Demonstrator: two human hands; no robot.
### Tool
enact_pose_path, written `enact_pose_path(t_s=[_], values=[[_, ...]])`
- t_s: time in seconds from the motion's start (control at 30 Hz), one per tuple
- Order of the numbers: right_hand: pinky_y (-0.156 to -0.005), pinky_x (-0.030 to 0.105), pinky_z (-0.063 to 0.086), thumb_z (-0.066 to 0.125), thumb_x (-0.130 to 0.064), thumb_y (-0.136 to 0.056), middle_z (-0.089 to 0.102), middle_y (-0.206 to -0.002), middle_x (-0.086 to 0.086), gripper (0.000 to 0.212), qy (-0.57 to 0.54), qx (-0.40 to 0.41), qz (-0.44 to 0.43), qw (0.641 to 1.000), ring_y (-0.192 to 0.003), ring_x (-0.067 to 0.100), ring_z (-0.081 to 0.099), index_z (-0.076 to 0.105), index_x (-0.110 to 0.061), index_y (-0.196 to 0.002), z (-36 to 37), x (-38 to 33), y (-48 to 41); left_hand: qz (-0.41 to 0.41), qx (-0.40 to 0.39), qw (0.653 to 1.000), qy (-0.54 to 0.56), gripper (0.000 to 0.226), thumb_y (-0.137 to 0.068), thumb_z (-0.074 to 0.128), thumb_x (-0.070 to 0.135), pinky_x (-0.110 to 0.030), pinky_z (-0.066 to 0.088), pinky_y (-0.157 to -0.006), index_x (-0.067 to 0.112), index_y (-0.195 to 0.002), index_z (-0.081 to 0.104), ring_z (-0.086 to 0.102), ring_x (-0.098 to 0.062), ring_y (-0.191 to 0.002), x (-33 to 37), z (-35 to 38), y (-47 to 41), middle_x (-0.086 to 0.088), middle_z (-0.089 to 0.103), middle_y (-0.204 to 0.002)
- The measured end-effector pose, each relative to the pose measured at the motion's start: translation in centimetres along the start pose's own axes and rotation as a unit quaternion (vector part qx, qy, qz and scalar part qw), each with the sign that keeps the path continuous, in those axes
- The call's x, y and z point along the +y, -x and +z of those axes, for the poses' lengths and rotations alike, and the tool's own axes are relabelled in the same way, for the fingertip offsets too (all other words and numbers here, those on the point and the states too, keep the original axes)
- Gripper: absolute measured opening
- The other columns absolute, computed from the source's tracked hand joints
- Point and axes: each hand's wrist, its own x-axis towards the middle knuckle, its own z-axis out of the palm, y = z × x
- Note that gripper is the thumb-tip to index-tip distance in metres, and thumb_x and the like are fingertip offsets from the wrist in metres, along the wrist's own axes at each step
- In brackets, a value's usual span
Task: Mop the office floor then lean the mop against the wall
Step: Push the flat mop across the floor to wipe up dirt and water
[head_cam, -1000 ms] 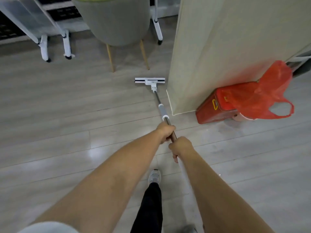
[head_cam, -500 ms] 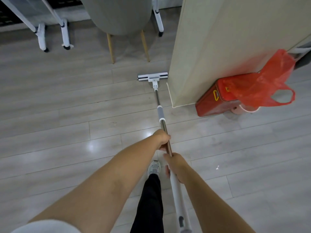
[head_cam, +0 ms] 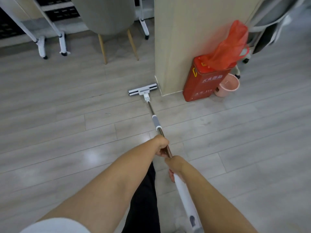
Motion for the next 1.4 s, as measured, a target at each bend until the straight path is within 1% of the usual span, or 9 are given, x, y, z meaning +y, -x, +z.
enact_pose_path(t_s=[0.13,0.2,0.3,0.43,0.5,0.83,1.0,1.17,1.4], values=[[-0.059,0.037,0.048,0.036,-0.031,-0.105,0.056,-0.053,0.015,0.040,0.011,-0.011,0.009,1.000,-0.047,0.026,0.052,0.057,0.002,-0.096,0.9,9.7,3.5,0.005,-0.015,1.000,0.013,0.021,-0.104,0.039,0.008,-0.033,0.054,-0.047,0.004,-0.086,0.048,0.061,-0.023,-0.059,-6.4,6.8,4.9,-0.011,0.059,-0.075],[-0.053,0.034,0.047,0.038,-0.027,-0.104,0.054,-0.051,0.014,0.035,0.004,-0.003,0.006,1.000,-0.042,0.025,0.050,0.056,0.002,-0.096,0.9,13.5,5.9,0.009,-0.022,1.000,0.019,0.015,-0.103,0.040,0.007,-0.030,0.053,-0.036,0.003,-0.093,0.050,0.061,-0.023,-0.058,-9.0,9.7,6.9,-0.012,0.059,-0.075],[-0.048,0.029,0.047,0.039,-0.024,-0.105,0.053,-0.052,0.012,0.031,-0.012,-0.007,0.009,1.000,-0.037,0.023,0.048,0.057,0.001,-0.100,0.9,16.9,8.8,0.021,-0.018,0.998,0.047,0.011,-0.102,0.044,0.010,-0.028,0.052,-0.037,0.005,-0.108,0.051,0.063,-0.024,-0.059,-11.8,12.6,9.0,-0.012,0.062,-0.078],[-0.070,0.033,0.054,0.036,-0.029,-0.105,0.060,-0.052,0.011,0.039,0.029,-0.004,0.015,0.999,-0.046,0.023,0.056,0.058,0.004,-0.107,0.5,17.5,10.1,0.027,-0.019,0.994,0.106,0.015,-0.100,0.048,0.015,-0.030,0.054,-0.045,0.011,-0.113,0.054,0.068,-0.025,-0.071,-12.6,13.8,9.7,-0.013,0.068,-0.092],[-0.070,0.032,0.055,0.037,-0.028,-0.104,0.061,-0.052,0.011,0.035,0.046,0.009,0.011,0.999,-0.047,0.023,0.058,0.056,0.001,-0.099,-0.4,16.6,9.9,0.027,-0.007,0.992,0.119,0.017,-0.100,0.050,0.017,-0.031,0.055,-0.047,0.008,-0.114,0.054,0.069,-0.026,-0.072,-11.8,13.8,9.2,-0.014,0.068,-0.092],[-0.056,0.034,0.051,0.045,-0.022,-0.099,0.058,-0.055,0.017,0.034,0.025,0.003,-0.013,1.000,-0.041,0.026,0.052,0.060,0.008,-0.102,-6.4,7.8,4.9,0.046,0.019,0.990,0.133,0.011,-0.099,0.048,0.013,-0.029,0.055,-0.043,0.009,-0.088,0.051,0.063,-0.022,-0.053,-2.2,9.7,4.5,-0.011,0.062,-0.071],[-0.062,0.034,0.055,0.044,-0.019,-0.098,0.058,-0.050,0.014,0.030,0.025,-0.001,-0.017,1.000,-0.040,0.027,0.054,0.060,0.006,-0.099,-6.6,2.4,2.4,0.037,0.028,0.991,0.122,0.009,-0.098,0.049,0.015,-0.038,0.062,-0.061,0.008,-0.097,0.054,0.065,-0.023,-0.064,1.4,5.8,0.9,-0.013,0.066,-0.085],[-0.048,0.030,0.048,0.043,-0.014,-0.095,0.053,-0.049,0.014,0.023,-0.002,0.003,-0.010,1.000,-0.035,0.025,0.049,0.057,0.005,-0.100,-6.2,-3.0,-1.8,0.034,0.036,0.995,0.090,0.021,-0.100,0.046,0.015,-0.032,0.056,-0.045,0.002,-0.114,0.054,0.066,-0.023,-0.061,4.8,1.4,-3.9,-0.014,0.066,-0.086],[-0.045,0.028,0.046,0.044,-0.012,-0.094,0.053,-0.049,0.014,0.023,-0.009,0.032,-0.024,0.999,-0.033,0.024,0.048,0.056,0.005,-0.102,-7.5,-12.0,-7.5,0.060,0.048,0.995,0.067,0.022,-0.099,0.049,0.014,-0.031,0.055,-0.044,0.001,-0.115,0.055,0.067,-0.024,-0.062,11.3,-5.0,-10.0,-0.016,0.067,-0.088]])
